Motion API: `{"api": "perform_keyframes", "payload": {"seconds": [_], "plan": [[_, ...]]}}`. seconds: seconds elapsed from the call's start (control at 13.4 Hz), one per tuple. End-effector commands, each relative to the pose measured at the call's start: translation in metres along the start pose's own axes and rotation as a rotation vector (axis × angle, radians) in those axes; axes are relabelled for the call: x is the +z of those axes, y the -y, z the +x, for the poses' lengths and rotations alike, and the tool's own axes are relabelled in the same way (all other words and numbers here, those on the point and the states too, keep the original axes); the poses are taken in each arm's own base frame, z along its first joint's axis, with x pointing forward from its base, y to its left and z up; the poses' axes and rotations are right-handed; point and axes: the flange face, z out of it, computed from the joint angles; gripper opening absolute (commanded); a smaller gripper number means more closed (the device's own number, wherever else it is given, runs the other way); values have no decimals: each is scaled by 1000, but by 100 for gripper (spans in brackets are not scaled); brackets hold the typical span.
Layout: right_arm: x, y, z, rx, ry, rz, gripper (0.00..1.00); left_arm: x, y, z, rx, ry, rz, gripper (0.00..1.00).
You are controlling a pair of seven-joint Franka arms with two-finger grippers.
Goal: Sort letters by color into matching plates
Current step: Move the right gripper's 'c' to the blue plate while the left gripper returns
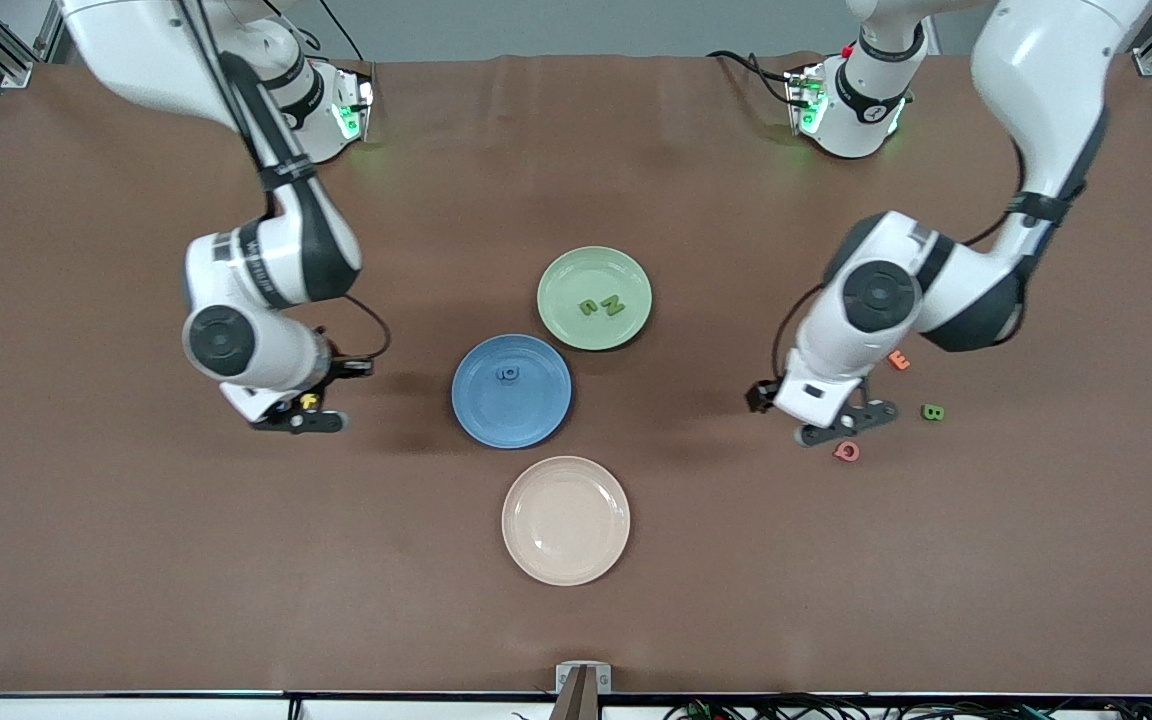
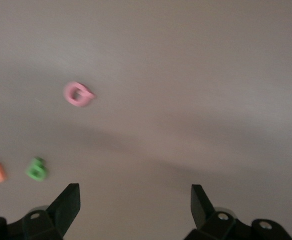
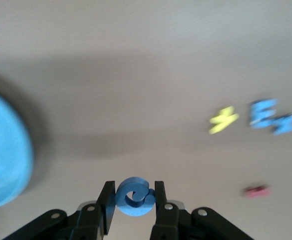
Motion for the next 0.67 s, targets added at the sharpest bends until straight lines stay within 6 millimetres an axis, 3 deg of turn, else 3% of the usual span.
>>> {"api": "perform_keyframes", "payload": {"seconds": [0.0, 0.3, 0.6], "plan": [[-7, 54, -13, 75, -27, 22, 16, -2, 47, 8, 107, -9, 44, 97], [25, 126, -20, 126, -83, 53, 16, 22, 111, 25, 242, -26, 115, 97], [47, 178, -16, 165, -82, 100, 16, 59, 182, 40, 347, -70, 38, 97]]}}
